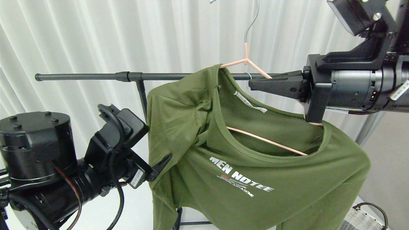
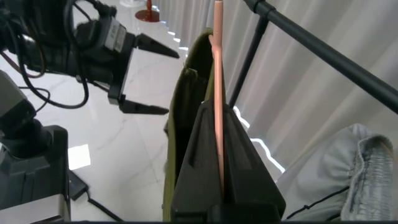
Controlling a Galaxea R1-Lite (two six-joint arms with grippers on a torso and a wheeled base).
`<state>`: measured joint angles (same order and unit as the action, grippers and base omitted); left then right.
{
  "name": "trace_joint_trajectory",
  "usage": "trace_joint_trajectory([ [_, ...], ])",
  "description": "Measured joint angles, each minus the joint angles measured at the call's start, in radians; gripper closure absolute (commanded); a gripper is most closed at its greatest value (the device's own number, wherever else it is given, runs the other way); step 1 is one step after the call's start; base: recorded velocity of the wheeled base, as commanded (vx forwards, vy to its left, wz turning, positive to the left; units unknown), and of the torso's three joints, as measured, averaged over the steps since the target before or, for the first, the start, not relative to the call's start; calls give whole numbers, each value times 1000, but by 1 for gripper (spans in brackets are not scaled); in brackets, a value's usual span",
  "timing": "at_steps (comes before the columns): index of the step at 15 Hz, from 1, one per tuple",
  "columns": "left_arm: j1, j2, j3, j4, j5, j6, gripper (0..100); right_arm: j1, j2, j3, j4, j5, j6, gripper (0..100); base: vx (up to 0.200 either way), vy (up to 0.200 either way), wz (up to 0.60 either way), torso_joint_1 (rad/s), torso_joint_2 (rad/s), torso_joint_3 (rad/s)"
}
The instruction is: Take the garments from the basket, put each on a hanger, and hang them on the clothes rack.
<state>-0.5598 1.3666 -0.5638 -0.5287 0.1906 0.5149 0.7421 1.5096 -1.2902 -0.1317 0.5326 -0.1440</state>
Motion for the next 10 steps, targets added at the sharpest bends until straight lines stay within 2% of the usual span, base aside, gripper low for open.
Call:
trace_joint_trajectory([
  [4,47,10,-7,-4,-5,-9,0,4,-11,2,0,0,0,100,0,0,0,0,0,0],
  [5,53,13,-9,-5,-41,-17,0,8,-13,6,0,1,0,100,0,0,0,0,0,0],
  [6,55,15,-10,-5,-64,-26,100,13,-16,10,0,1,-1,100,0,0,0,0,0,0],
  [10,61,16,-7,-5,-71,-30,100,15,-21,14,0,0,-1,100,0,0,0,0,0,0],
])
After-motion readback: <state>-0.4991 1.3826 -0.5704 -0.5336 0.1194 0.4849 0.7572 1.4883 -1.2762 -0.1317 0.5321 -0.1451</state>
